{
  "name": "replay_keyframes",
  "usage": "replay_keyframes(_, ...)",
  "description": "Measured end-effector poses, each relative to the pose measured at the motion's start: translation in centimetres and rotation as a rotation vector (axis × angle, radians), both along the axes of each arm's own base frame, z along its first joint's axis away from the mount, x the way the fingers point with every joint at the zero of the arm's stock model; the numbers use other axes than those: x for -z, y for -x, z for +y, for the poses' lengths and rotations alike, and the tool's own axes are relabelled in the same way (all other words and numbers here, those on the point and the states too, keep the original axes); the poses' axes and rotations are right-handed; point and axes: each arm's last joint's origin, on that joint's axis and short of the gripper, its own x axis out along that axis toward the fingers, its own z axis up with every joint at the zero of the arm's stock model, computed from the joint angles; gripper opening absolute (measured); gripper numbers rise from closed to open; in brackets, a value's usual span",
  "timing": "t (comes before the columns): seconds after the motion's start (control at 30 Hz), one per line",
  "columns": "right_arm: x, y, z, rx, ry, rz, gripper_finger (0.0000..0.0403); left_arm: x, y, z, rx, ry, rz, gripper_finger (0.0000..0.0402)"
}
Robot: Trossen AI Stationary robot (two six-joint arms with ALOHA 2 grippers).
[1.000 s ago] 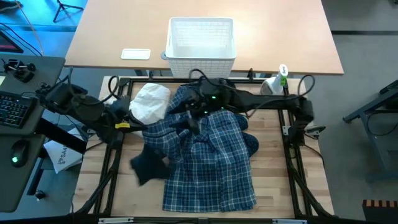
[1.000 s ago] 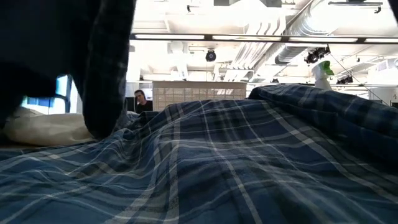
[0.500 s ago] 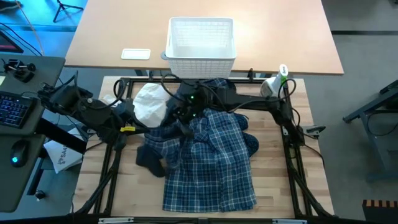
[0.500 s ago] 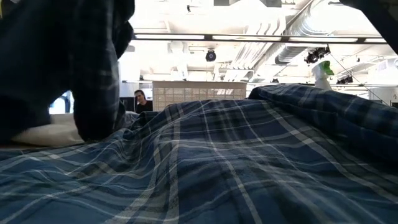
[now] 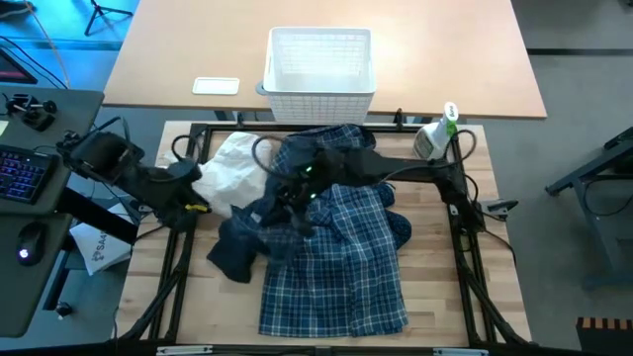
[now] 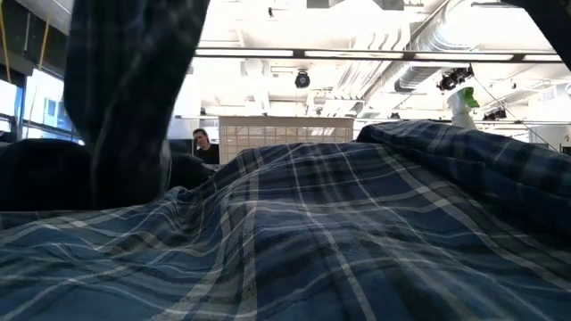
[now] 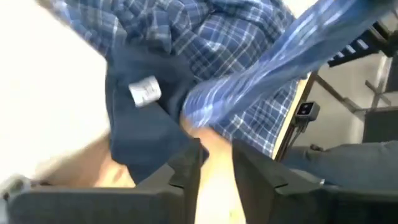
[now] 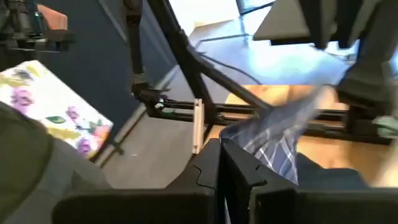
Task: Fold laundry
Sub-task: Fold the blue plaid flannel shirt
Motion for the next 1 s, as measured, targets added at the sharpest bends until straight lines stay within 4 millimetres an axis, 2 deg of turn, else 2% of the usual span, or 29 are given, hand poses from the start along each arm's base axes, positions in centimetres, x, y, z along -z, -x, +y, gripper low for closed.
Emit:
replay_keyframes(0.13,-4.5,3.3,-0.8,0.135,0.056,-0.139,0.0002,0.3,1.1,0.3,-0.009,0.013,-0.044,0.0115)
replay_keyframes(0.23,-8.8,7.0,-1.3,0.275,0.129,-0.282,0.0002,0.9,1.6,0.7,-0.057,-0.053,-0.052,0.0122)
replay_keyframes(0.4,-15.5,14.1,-1.2,0.426,0.211,-0.572,0.0001,2.1,1.0,0.8,-0.145,-0.229,-0.112,0.0120)
replay_keyframes(0.5,-18.1,18.0,-0.5,0.502,0.220,-0.675,0.0001,3.2,-0.3,0.4,-0.175,-0.322,-0.175,0.0120)
replay_keyframes(0.63,-20.0,22.0,0.2,0.521,0.181,-0.744,0.0001,5.6,-2.9,-0.7,-0.188,-0.335,-0.255,0.0120)
replay_keyframes(0.8,-21.8,25.3,1.5,0.445,0.109,-0.862,0.0000,8.6,-6.1,-1.0,-0.312,-0.357,-0.333,0.0120)
replay_keyframes(0.9,-22.1,26.0,2.0,0.412,0.100,-0.901,0.0000,9.6,-7.5,-0.5,-0.404,-0.367,-0.365,0.0126)
replay_keyframes(1.0,-21.7,25.1,2.4,0.400,0.107,-0.872,0.0000,9.7,-8.4,0.1,-0.419,-0.397,-0.384,0.0137)
